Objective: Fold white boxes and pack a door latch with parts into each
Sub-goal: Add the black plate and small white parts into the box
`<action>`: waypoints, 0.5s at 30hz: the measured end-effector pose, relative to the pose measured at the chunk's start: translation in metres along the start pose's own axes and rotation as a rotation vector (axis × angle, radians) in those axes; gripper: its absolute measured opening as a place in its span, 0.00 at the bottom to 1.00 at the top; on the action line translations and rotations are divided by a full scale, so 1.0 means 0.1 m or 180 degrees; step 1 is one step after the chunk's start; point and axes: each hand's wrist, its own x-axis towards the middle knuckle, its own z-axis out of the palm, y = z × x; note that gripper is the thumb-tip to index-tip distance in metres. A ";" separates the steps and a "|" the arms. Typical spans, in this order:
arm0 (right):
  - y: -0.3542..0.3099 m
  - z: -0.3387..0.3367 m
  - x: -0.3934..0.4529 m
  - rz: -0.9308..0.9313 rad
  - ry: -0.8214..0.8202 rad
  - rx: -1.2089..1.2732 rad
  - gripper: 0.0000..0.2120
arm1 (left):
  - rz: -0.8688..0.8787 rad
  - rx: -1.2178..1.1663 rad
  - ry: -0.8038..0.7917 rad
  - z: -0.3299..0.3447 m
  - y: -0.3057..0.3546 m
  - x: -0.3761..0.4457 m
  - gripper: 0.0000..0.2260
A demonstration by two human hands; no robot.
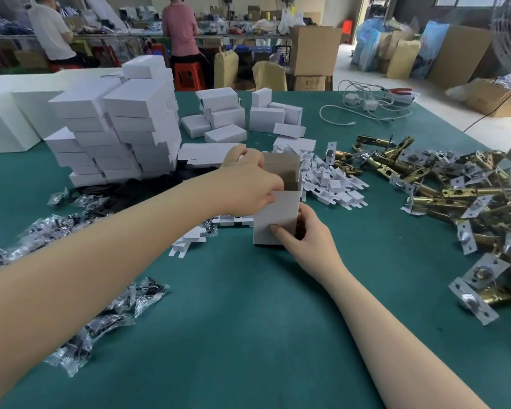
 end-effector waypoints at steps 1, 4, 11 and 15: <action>0.00 0.00 0.00 0.0006 0.0000 -0.0003 0.23 | -0.0021 0.0025 0.0057 0.00 0.01 -0.02 0.11; 0.01 0.00 0.00 0.0037 -0.0012 0.0009 0.23 | 0.0231 -0.0205 0.0907 -0.01 0.02 -0.11 0.10; 0.00 -0.01 0.01 0.0037 -0.0044 -0.0025 0.21 | -0.1235 -0.1898 0.1867 0.05 -0.54 -0.41 0.07; -0.01 -0.01 0.01 0.0060 -0.0032 -0.0013 0.22 | -0.1631 -0.0814 -0.0343 0.18 -1.08 -0.81 0.10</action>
